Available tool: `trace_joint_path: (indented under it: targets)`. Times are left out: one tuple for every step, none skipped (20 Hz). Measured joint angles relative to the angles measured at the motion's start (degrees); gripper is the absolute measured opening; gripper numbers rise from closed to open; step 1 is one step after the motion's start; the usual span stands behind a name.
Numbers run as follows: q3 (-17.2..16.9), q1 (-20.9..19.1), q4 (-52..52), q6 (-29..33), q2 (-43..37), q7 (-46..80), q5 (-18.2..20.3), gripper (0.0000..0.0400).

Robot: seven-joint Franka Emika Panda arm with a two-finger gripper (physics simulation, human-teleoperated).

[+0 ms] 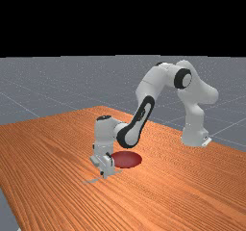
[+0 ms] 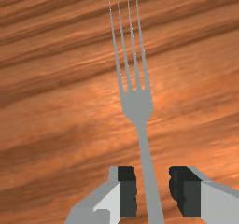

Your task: Put the fork on the plate

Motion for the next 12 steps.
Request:
trace_joint_path:
  targets:
    - [0.08,0.26,-0.52,0.12,-0.35,0.18,0.1,0.0097]
    - [0.11,0.58,-1.5,0.12,-1.0,0.34,0.13,0.0097]
    - [0.05,0.98,-2.34,0.11,-1.6,0.5,0.03,0.0097]
    - [-0.21,1.59,-2.97,0.1,-2.0,0.66,-0.45,0.0097]
    - [-0.46,2.18,-3.35,0.08,-2.21,0.84,-0.91,0.0097]
    - [-0.75,2.67,-3.59,0.11,-2.29,1.26,-1.21,0.0098]
    - [-1.09,3.09,-3.77,-0.08,-2.66,2.11,-1.24,0.0098]
    - [-1.5,3.39,-3.97,-0.48,-3.78,2.99,-1.16,0.0093]
    - [-2.11,3.55,-4.14,-0.95,-5.66,3.64,-1.17,0.009]
    - [-2.89,3.51,-4.7,-2.83,-8.46,4.11,-1.46,0.009]
    - [-3.58,3.38,-5.76,-5.46,-11.59,4.38,-1.83,0.0089]
    - [-4.11,3.39,-9.13,-8.35,-15.85,4.18,-2.24,0.0089]
